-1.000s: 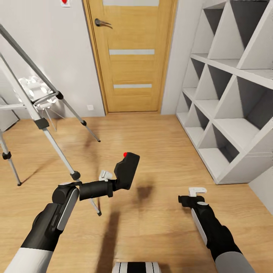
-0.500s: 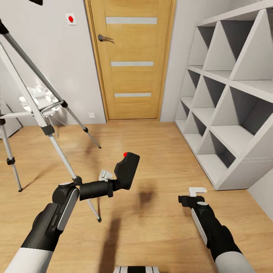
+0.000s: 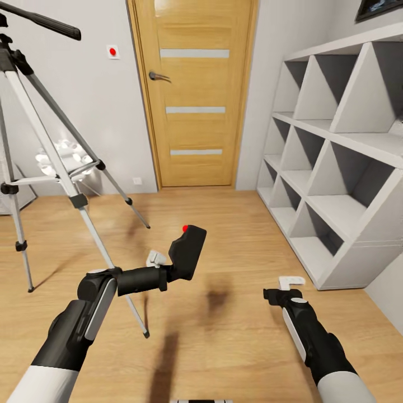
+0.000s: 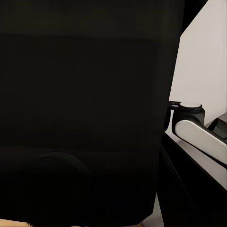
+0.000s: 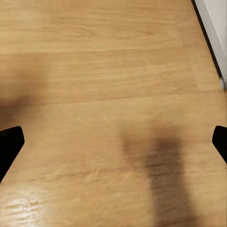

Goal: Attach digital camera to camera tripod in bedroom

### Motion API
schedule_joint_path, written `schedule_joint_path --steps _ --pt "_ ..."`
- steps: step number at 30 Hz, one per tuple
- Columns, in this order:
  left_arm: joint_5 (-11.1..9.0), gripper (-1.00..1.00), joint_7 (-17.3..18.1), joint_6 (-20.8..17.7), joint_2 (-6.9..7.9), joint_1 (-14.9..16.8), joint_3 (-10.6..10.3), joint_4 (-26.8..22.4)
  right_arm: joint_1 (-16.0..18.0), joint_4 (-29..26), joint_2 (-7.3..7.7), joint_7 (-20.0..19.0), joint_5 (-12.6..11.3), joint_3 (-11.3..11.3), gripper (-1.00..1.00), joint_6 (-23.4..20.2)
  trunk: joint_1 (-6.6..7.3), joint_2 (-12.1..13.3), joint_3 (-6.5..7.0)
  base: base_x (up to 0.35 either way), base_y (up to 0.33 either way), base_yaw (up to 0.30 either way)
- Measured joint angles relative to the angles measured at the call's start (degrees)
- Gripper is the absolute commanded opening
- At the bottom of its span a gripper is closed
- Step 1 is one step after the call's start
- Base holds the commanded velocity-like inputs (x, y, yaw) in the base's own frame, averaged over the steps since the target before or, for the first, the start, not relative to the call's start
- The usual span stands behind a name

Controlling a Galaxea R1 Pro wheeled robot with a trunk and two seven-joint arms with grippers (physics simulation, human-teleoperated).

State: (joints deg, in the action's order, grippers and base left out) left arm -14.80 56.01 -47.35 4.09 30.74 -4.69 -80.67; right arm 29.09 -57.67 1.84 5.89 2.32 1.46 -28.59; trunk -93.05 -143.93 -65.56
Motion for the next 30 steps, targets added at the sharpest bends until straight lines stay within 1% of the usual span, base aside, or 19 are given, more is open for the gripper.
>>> schedule_joint_path --steps 30 --pt "0.0 -1.00 -0.2 0.1 0.00 0.0 0.0 0.0 0.0 0.0 0.00 -0.1 0.0 0.0 1.00 0.0 0.77 0.4 6.65 0.000 0.000 0.000"
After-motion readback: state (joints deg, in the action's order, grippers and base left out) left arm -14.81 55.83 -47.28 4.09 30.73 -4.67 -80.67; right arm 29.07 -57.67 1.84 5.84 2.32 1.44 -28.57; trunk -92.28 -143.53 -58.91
